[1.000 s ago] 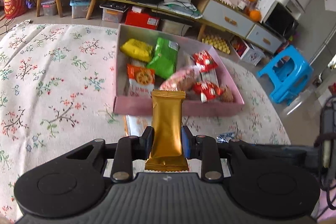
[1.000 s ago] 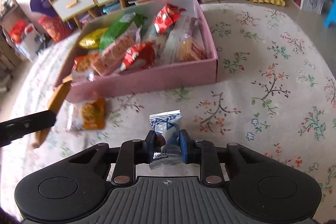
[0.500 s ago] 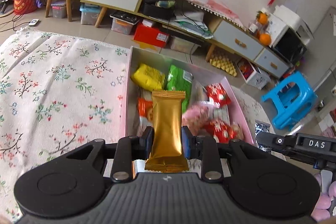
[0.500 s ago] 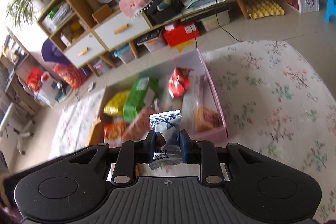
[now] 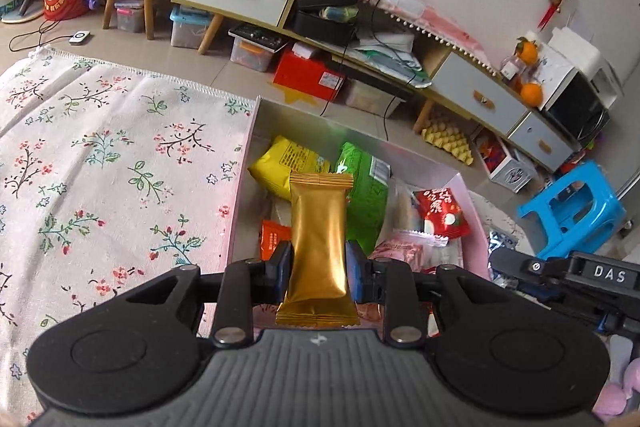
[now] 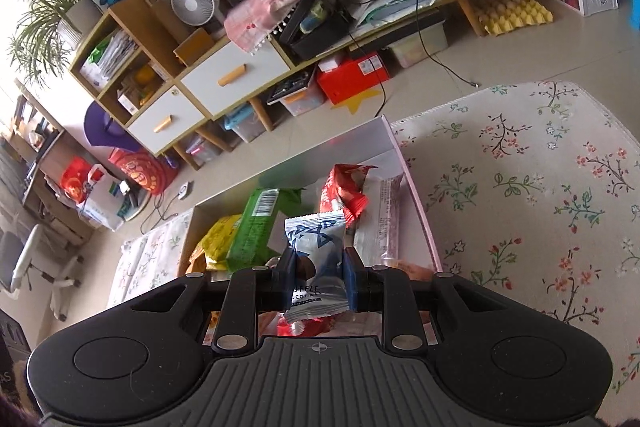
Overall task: Organize snacks
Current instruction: 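Open left tool to drop gold packet in box while right tool releases blue-white packet, then withdraw both tools from the box toward the last two packets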
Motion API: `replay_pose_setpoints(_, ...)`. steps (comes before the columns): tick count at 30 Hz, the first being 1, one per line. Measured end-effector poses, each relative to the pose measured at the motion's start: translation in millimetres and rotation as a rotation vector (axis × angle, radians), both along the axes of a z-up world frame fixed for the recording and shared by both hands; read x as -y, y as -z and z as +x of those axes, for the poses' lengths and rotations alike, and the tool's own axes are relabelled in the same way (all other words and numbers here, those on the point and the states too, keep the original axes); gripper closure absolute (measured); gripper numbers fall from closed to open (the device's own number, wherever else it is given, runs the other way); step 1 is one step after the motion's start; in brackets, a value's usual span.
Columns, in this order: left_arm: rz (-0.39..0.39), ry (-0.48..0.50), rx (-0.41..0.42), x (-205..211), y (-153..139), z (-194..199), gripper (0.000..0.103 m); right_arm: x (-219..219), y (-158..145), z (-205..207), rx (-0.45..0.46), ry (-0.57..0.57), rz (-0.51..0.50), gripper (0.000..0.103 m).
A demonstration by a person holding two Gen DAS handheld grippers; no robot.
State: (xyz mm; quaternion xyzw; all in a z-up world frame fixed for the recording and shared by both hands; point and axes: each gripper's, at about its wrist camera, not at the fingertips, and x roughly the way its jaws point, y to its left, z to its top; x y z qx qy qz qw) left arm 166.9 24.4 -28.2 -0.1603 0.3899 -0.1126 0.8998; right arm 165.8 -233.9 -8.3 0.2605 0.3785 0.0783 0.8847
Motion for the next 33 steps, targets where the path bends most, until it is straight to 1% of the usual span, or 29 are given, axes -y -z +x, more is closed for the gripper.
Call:
replay_pose_setpoints(5,0.041,0.013,0.007,6,1,-2,0.077,0,3,1,-0.002,-0.017,-0.003,0.078)
replay_pose_setpoints(7,0.046,0.015,0.007,6,0,-2,0.076,-2,3,1,-0.002,-0.026,-0.006,0.076)
replay_pose_setpoints(10,0.057,0.020,0.016,6,-2,-4,0.072,-5,1,1,0.004,-0.041,-0.011,0.075)
replay_pose_setpoints(11,0.064,0.023,0.020,6,-3,-5,0.066,-7,0,1,0.004,-0.050,-0.010,0.075)
replay_pose_setpoints(12,0.066,0.031,0.021,7,-3,-5,0.057,-8,-1,1,0.001,-0.054,-0.009,0.070)
replay_pose_setpoints(13,0.069,0.035,0.021,8,-4,-5,0.053,-8,-2,0,0.001,-0.058,-0.009,0.061)
replay_pose_setpoints(14,0.076,0.035,0.024,9,-6,-6,0.045,-9,-3,-1,0.006,-0.060,-0.010,0.057)
replay_pose_setpoints(15,0.084,0.038,0.029,10,-7,-7,0.040,-9,-4,-3,0.011,-0.062,-0.016,0.052)
replay_pose_setpoints(17,0.103,0.057,0.036,11,-10,-10,0.037,-10,-7,-7,0.018,-0.071,-0.038,0.050)
replay_pose_setpoints(19,0.122,0.073,0.041,12,-13,-14,0.032,-8,-9,-11,0.019,-0.078,-0.055,0.046)
replay_pose_setpoints(20,0.132,0.077,0.044,11,-14,-16,0.027,-7,-11,-14,0.020,-0.080,-0.062,0.044)
replay_pose_setpoints(22,0.150,0.083,0.046,10,-16,-22,0.024,-5,-14,-21,0.023,-0.081,-0.074,0.035)
replay_pose_setpoints(24,0.167,0.089,0.044,9,-18,-28,0.014,-3,-18,-29,0.030,-0.082,-0.084,0.029)
replay_pose_setpoints(27,0.195,0.097,0.046,7,-22,-38,0.009,-5,-23,-41,0.029,-0.096,-0.116,0.021)
replay_pose_setpoints(30,0.209,0.107,0.036,3,-23,-49,0.004,-7,-26,-56,0.026,-0.119,-0.154,0.018)
replay_pose_setpoints(33,0.216,0.107,0.017,-3,-23,-58,0.003,-10,-27,-70,0.011,-0.142,-0.172,0.018)
